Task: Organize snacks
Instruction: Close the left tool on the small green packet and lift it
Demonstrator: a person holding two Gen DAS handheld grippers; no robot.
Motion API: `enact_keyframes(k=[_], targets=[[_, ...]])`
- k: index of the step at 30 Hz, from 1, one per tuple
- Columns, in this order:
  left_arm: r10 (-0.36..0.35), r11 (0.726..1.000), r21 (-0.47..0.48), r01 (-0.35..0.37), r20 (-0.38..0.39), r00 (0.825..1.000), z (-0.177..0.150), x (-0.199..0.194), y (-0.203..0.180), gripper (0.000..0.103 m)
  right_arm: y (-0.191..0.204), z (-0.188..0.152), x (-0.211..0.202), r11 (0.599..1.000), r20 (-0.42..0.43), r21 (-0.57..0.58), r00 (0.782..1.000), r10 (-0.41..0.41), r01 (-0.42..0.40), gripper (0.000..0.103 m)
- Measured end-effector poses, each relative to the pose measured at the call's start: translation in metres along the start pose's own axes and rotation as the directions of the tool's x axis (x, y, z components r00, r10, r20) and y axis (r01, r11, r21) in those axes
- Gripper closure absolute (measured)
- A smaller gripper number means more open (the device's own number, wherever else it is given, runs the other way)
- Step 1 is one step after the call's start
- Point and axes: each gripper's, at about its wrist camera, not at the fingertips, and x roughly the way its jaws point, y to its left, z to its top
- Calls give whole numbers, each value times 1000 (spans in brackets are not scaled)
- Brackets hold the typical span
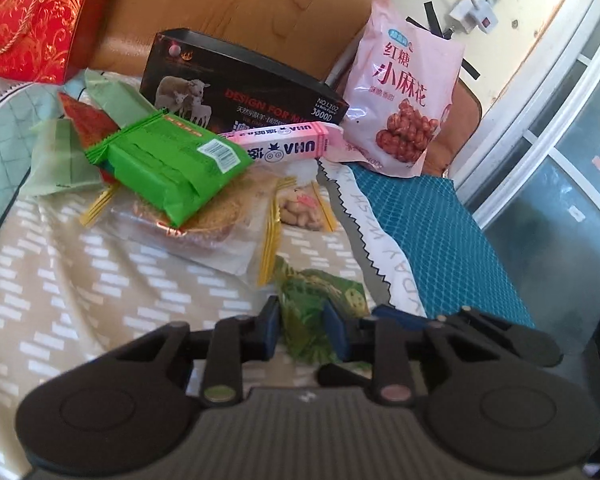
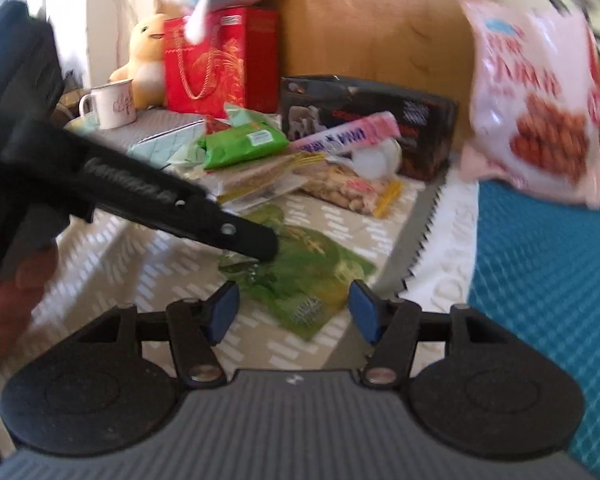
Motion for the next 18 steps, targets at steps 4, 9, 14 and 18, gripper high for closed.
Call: enact_keyframes(k=[4, 9, 14, 18], targets=[[-38, 999, 14, 37, 27, 999, -2, -17, -6, 90, 1, -2, -5, 1000, 19, -21, 1000, 15, -15, 66], [-34, 994, 106, 28, 55, 998, 3, -21, -29, 92, 5, -2, -6, 998, 21, -52, 999, -25, 27, 67], [-18, 990, 138, 12, 45, 999, 16, -8, -39, 85, 1, 1, -3, 998, 20, -31, 999, -46, 47, 76], [-47, 990, 134, 41, 39, 998, 25, -6, -36, 91, 3, 0, -11, 993, 55, -55, 993, -102, 105, 94]])
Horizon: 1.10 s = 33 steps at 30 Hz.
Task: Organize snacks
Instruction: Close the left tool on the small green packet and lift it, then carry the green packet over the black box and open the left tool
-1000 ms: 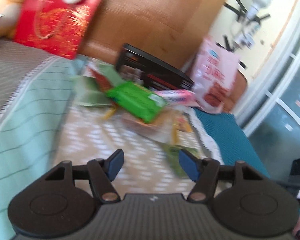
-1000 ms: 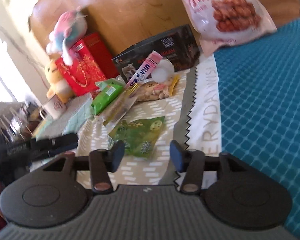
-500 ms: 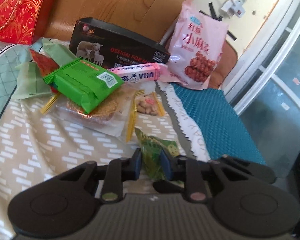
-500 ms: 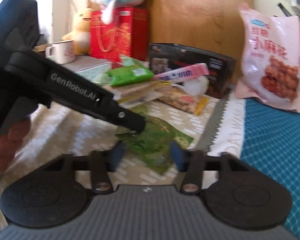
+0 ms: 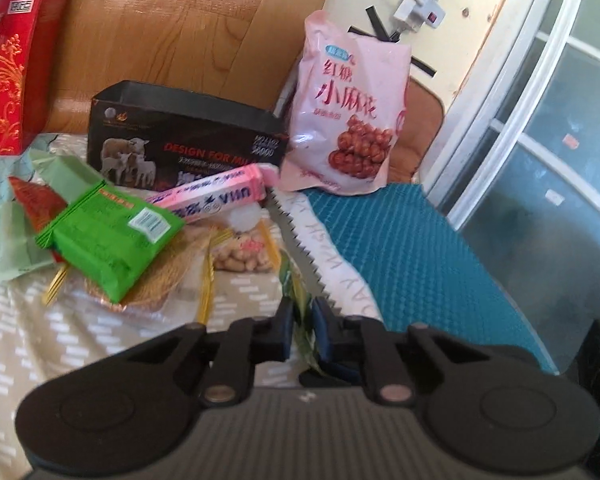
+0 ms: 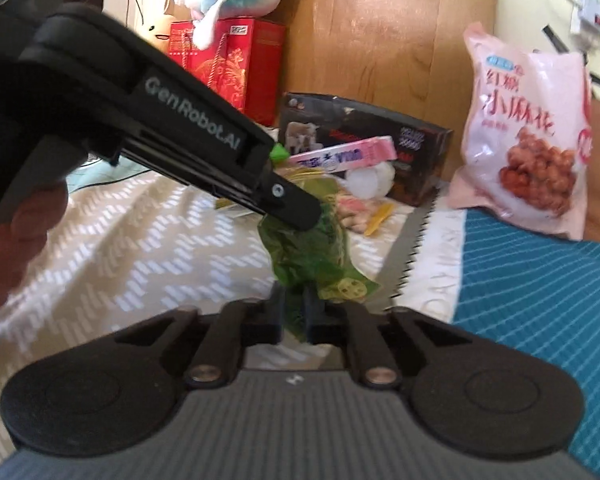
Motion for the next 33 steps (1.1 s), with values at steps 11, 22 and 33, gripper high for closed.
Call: enact_keyframes(k=[11, 22, 33], targets=[[14, 997, 73, -32, 238, 971, 100, -7, 8, 90, -43, 102, 51, 970, 228, -162, 963, -142, 181, 94], [141, 979, -182, -97, 246, 959, 106, 17, 92, 73, -95, 94, 79, 986, 157, 161, 987, 21, -47, 49], [108, 959, -281, -43, 221, 969, 56, -10, 96, 72, -93, 76, 74, 937, 114, 315, 986, 120, -150, 68]])
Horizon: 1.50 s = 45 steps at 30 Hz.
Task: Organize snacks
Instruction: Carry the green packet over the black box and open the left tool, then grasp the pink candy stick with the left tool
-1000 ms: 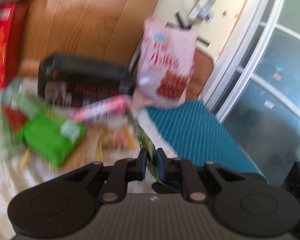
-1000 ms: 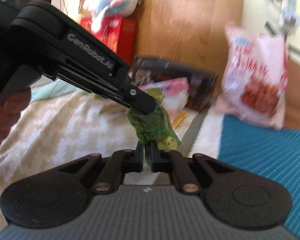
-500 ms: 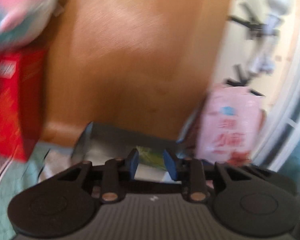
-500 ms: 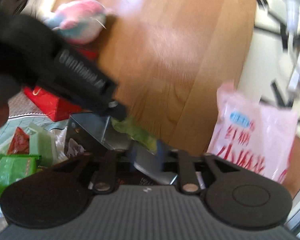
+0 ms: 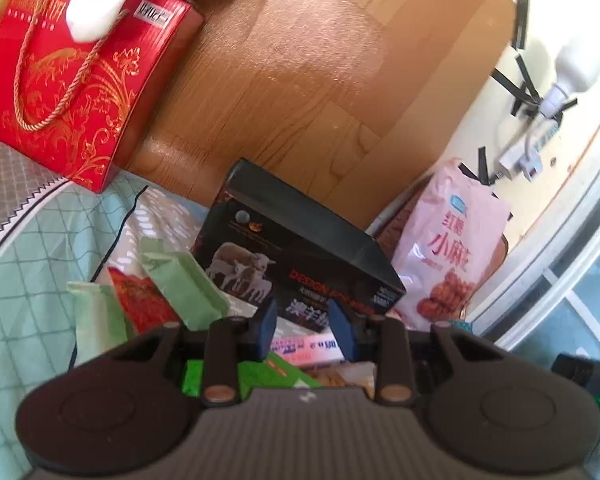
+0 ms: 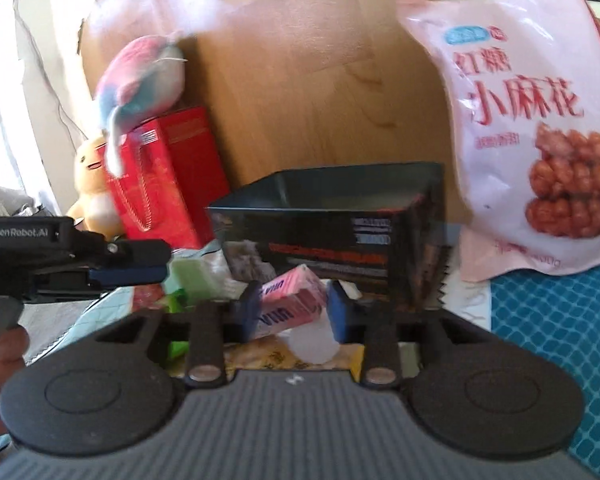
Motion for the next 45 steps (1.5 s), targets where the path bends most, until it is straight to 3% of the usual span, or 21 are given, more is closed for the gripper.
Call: enact_keyframes(k=[5, 11, 14, 16, 17, 22, 24, 26, 31, 35, 40, 45], targets=[[3, 999, 43, -2, -5, 1000, -14, -14, -12, 68, 0, -11, -40, 998, 25, 67, 1000, -15, 13, 75], [-23, 994, 109, 31, -77, 997, -37, -15, -33, 63, -31, -48, -96, 971, -28, 238, 1000, -2, 9, 76], [-45, 986, 156, 63, -118, 992, -46, -7, -50, 61, -42, -67, -109, 962, -71, 257, 994, -78, 94, 68], [-52, 982, 174, 78, -146, 988, -49, 0, -59, 58, -47, -75, -114, 957, -80, 264, 991, -105, 123, 49], [-52, 979, 185, 82, -165, 985, -51, 5, -65, 58, -47, -77, -116, 956, -82, 265, 990, -111, 129, 47], [-33, 963, 253, 93, -232, 972, -67, 24, -84, 58, -22, -82, -114, 984, -95, 87, 985, -145, 153, 44], [6, 954, 294, 66, -238, 971, -74, 30, -88, 56, -17, -85, -114, 987, -104, 44, 984, -148, 153, 44], [50, 945, 325, 27, -227, 973, -77, 35, -90, 53, -13, -86, -114, 987, -102, 17, 982, -159, 162, 44], [69, 942, 335, 25, -266, 962, -81, 43, -90, 55, -10, -82, -110, 986, -121, -17, 979, -166, 165, 47], [52, 936, 347, 50, -278, 959, -86, 40, -92, 55, -5, -83, -102, 987, -152, -16, 975, -161, 160, 67], [80, 940, 341, 13, -257, 963, -86, 33, -96, 57, -1, -76, -95, 978, -137, -36, 969, -208, 205, 69], [42, 954, 298, 16, -187, 981, -60, 21, -92, 57, 4, -55, -89, 978, -63, -81, 979, -196, 190, 69]])
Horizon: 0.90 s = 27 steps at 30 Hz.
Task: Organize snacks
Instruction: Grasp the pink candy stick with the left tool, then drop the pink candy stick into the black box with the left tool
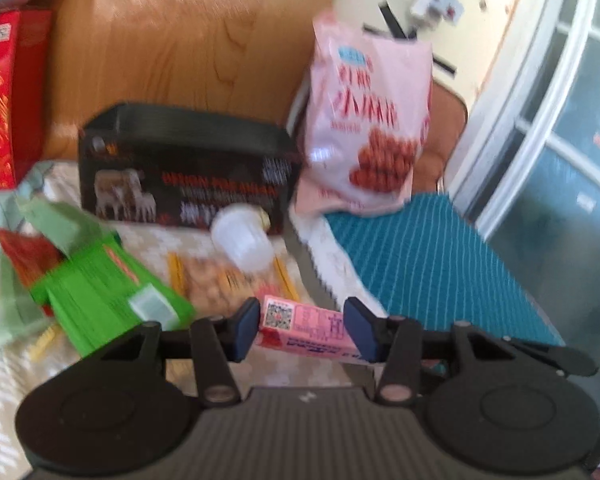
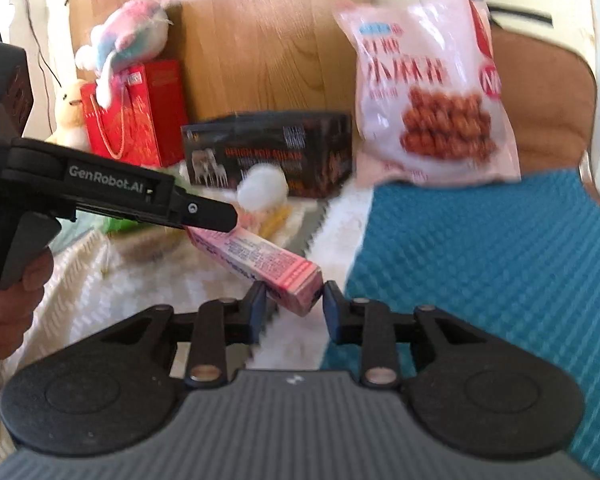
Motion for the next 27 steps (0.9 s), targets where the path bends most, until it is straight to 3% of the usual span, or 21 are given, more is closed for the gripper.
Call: enact_keyframes(k=[7, 11, 14, 17, 19, 23, 27], targets=[[35, 999, -26, -33, 109, 993, 67, 3, 26, 57, -12, 66, 50, 998, 142, 18, 989, 50, -53, 69], [74, 994, -89, -61, 147, 986, 102, 18, 52, 57, -9, 98, 92, 999, 173, -17, 984, 43, -40, 69], [120, 987, -120, -103, 142, 982, 116, 36, 71, 57, 9, 104, 122, 992, 171, -125, 985, 10, 12, 66], [160, 979, -140, -148, 79, 984, 119, 53, 86, 53, 26, 97, 141, 976, 178, -200, 983, -44, 80, 61], [148, 981, -141, -136, 74, 986, 116, 49, 94, 53, 28, 94, 134, 981, 199, -169, 978, -56, 90, 48], [168, 975, -173, -140, 164, 972, 105, 11, 118, 52, 26, 80, 105, 996, 199, -88, 979, 40, -23, 48], [218, 959, -211, -189, 123, 968, 88, -5, 148, 52, 28, 65, 98, 976, 75, 12, 974, 215, -216, 48]])
